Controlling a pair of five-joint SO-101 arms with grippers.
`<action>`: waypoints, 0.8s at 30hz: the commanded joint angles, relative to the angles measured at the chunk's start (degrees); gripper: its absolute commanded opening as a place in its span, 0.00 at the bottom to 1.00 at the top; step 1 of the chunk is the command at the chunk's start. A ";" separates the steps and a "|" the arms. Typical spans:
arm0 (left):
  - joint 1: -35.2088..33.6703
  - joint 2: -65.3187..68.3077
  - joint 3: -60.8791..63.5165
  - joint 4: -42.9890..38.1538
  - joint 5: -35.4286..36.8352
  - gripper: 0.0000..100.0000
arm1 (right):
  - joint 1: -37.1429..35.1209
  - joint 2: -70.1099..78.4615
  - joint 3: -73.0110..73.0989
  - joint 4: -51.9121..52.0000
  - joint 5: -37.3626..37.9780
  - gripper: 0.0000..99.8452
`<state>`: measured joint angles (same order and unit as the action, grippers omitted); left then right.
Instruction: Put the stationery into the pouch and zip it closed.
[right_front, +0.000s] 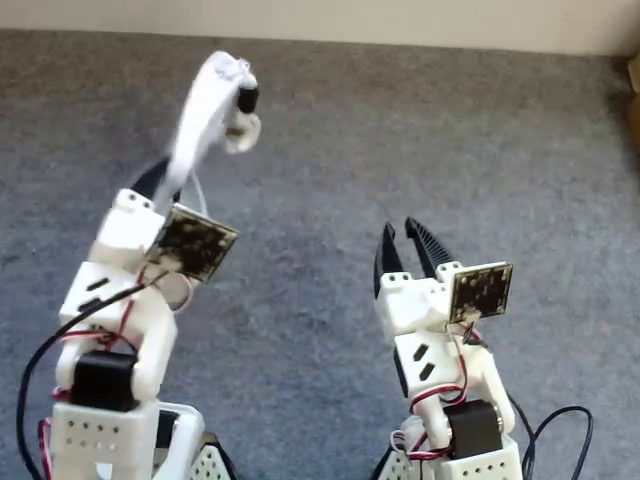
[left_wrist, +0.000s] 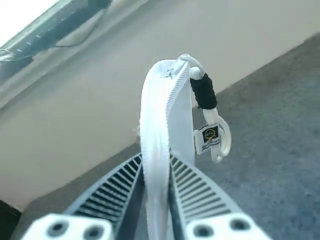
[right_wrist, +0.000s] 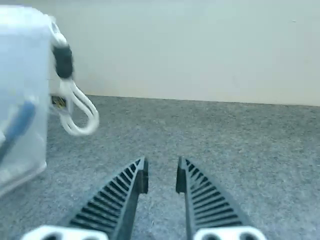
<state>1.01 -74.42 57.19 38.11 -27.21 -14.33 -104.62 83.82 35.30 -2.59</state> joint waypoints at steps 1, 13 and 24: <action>3.82 -2.24 1.27 -0.88 -0.44 0.01 | -0.57 -0.66 -0.40 -1.27 0.26 0.09; 7.52 -1.80 7.43 -4.66 8.70 0.01 | -4.44 -0.66 -0.31 -1.10 9.23 0.09; 13.67 -2.33 7.25 -4.57 9.05 0.06 | -4.44 -0.66 0.84 -1.10 9.41 0.09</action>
<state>12.97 -75.82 65.19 34.77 -19.03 -18.46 -104.79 84.70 35.30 6.20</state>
